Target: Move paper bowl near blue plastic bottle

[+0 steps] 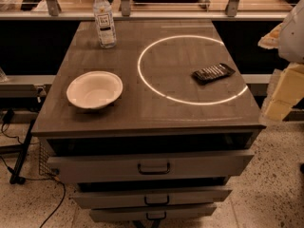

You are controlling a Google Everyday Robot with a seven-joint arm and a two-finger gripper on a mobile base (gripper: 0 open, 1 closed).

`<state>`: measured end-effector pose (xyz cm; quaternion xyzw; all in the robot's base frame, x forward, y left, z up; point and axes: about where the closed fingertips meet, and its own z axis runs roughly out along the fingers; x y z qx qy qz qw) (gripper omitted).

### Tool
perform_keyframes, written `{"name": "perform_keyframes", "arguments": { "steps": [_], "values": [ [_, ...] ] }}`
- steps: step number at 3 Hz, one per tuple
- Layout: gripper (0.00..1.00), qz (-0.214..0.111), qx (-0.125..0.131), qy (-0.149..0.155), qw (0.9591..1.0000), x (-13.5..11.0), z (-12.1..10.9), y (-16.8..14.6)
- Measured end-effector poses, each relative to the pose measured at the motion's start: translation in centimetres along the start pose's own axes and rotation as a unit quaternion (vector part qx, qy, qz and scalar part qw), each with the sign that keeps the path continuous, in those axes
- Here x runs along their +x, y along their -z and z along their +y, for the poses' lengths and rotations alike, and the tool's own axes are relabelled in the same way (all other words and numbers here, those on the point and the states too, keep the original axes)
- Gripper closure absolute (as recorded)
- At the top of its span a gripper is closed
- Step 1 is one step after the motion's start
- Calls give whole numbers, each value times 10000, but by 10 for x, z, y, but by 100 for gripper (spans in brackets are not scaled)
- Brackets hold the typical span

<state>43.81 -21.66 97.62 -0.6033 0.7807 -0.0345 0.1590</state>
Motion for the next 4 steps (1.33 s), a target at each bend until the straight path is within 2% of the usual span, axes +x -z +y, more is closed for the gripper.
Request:
{"name": "perform_keyframes", "arguments": {
  "steps": [1, 2, 3, 4],
  "values": [
    [0, 0, 1, 0, 10000, 0, 0, 0],
    [0, -618, -326, 419, 9967, -48, -25, -52],
    [0, -1262, -871, 578, 9865, -121, -44, -112],
    [0, -1812, -1261, 574, 9736, -184, -44, -133]
  ]
}}
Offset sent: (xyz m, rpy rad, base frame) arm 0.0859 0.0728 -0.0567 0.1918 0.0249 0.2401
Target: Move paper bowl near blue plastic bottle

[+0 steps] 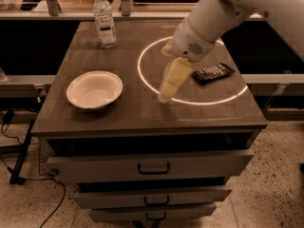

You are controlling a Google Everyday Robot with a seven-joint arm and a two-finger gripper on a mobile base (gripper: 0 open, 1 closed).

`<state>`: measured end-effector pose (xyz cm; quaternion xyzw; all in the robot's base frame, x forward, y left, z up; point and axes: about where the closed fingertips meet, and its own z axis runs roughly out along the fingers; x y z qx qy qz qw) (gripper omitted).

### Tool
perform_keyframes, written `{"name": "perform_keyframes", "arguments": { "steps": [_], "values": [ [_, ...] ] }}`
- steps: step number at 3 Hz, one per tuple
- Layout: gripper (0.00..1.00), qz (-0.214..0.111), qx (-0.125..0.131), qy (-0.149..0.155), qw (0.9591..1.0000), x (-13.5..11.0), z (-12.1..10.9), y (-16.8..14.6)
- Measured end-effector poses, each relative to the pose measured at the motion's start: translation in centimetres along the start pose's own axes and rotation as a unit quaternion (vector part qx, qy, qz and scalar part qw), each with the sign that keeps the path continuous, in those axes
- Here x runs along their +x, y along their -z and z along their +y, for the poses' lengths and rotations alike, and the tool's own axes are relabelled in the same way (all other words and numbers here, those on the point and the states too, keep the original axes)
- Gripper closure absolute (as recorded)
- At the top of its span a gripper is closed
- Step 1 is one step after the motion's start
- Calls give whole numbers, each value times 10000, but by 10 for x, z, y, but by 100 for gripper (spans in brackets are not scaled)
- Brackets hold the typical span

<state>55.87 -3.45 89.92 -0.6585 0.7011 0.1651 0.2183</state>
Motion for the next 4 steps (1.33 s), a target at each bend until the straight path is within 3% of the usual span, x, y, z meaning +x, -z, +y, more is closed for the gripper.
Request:
{"name": "perform_keyframes", "arguments": {
  "steps": [1, 2, 3, 4],
  "values": [
    [0, -578, -444, -66, 9973, -55, 9, -35],
    [0, -609, -432, -93, 9972, -56, 9, -36],
    [0, -907, -315, -349, 9948, -63, 13, -52],
    [0, -1206, -128, -743, 9898, -68, 11, -76]
  ]
}}
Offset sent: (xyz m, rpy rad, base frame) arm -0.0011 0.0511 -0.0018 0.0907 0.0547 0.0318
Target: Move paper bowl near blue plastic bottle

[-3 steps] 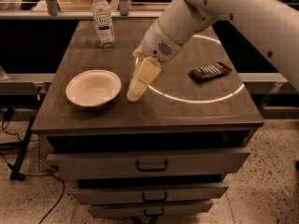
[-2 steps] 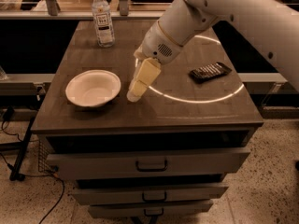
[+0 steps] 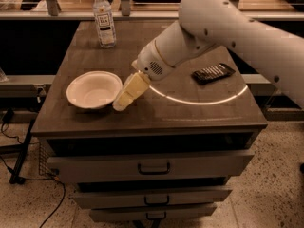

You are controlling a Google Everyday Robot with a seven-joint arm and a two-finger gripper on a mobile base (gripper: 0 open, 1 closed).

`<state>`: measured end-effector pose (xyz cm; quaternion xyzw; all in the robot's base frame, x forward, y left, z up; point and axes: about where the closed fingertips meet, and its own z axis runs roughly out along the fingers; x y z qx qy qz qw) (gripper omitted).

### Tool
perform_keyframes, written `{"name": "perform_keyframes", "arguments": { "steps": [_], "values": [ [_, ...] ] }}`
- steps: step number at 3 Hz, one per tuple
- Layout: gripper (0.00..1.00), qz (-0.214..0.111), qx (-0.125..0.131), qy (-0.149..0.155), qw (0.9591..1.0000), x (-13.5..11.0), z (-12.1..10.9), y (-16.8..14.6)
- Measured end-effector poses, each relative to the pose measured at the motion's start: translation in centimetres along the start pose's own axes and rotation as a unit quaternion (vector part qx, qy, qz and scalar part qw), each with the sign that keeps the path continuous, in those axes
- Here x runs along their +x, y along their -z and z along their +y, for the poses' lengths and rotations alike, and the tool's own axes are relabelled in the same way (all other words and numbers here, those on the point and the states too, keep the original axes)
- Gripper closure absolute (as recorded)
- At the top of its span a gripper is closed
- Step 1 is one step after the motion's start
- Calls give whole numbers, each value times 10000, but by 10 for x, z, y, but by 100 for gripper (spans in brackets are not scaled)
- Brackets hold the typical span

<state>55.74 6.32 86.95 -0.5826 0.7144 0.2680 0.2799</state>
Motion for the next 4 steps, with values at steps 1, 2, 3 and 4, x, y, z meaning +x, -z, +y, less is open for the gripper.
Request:
{"name": "perform_keyframes", "arguments": {
  "steps": [1, 2, 3, 4],
  "values": [
    [0, -313, 252, -360, 9985, -3, -20, -17],
    [0, -458, 334, -528, 9970, -10, -30, -22],
    [0, -580, 203, -852, 9945, -23, -35, -40],
    [0, -585, 96, -998, 9932, -33, -36, -51]
  ]
}}
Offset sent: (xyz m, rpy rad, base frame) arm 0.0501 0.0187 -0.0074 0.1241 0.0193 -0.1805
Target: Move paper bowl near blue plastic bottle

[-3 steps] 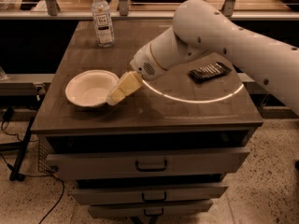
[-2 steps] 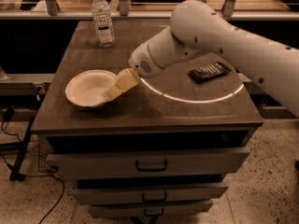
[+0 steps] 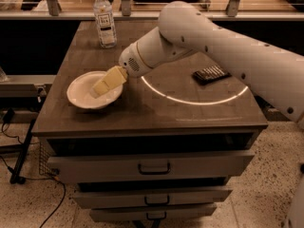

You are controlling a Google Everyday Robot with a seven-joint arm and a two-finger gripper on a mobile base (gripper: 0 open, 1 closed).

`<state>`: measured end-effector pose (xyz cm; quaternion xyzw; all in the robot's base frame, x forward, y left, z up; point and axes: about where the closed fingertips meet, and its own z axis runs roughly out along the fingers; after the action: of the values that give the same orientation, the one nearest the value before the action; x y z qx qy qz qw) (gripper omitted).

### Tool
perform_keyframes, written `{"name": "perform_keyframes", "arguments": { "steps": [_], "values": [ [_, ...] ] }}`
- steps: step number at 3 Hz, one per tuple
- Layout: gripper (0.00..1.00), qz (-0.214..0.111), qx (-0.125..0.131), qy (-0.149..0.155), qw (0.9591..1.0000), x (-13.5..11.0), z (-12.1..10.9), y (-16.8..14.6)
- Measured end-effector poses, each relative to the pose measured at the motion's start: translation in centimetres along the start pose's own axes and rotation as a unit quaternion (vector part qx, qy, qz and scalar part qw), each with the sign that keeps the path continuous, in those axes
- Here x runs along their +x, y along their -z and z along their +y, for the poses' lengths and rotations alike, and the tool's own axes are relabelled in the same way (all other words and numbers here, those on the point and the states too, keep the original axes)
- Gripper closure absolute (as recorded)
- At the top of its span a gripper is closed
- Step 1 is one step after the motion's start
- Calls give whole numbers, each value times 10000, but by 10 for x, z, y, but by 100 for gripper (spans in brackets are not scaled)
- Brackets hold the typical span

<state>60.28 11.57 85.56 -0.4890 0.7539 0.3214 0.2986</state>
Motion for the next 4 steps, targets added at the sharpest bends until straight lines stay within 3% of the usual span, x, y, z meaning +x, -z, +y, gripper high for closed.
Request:
{"name": "perform_keyframes", "arguments": {
  "steps": [1, 2, 3, 4],
  "values": [
    [23, 160, -54, -117, 9998, -7, 5, -15],
    [54, 311, -21, -194, 9993, -8, 12, -19],
    [76, 358, 36, -186, 9992, -10, 19, -14],
    [100, 390, 714, -22, 9967, -21, 23, 34]
  ]
}}
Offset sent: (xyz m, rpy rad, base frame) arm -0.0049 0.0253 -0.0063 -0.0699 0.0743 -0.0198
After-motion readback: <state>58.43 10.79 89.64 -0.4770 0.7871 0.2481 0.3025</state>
